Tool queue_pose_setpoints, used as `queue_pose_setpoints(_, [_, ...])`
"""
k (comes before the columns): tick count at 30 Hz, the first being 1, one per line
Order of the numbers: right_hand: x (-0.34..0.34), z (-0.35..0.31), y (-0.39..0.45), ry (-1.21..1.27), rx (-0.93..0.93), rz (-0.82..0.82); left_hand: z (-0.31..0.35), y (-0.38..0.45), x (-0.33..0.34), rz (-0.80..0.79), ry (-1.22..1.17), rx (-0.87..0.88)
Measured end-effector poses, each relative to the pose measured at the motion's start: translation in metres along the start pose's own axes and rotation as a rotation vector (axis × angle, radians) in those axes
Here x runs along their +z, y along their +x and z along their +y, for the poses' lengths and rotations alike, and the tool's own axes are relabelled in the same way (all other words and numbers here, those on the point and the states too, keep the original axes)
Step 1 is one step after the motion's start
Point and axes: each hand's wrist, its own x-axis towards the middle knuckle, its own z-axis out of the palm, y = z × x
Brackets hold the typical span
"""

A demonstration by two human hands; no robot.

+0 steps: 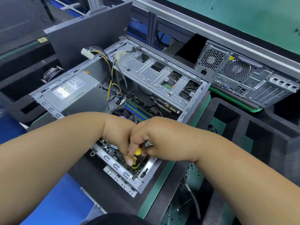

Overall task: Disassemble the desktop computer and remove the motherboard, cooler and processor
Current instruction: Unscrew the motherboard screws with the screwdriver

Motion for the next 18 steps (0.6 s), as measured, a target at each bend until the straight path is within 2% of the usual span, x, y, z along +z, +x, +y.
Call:
queue_pose_setpoints(3, [0.003, 0.0, -0.0011, 0.012, 0.006, 0.045, 0.0001, 0.0019, 0.0019, 0.003, 0.001, 0.002])
queue_pose_setpoints(7, [0.0094, -0.0004, 0.0034, -0.103, 0.091, 0.136, 0.0002, -0.0001, 0.0023, 0.005, -0.045, -0.008])
queue_pose_setpoints(18, [0.0035, -0.0057, 0.0032, 0.033, -0.012, 0.003, 0.0042, -0.0041, -0.0019, -0.04, 0.014, 0.016])
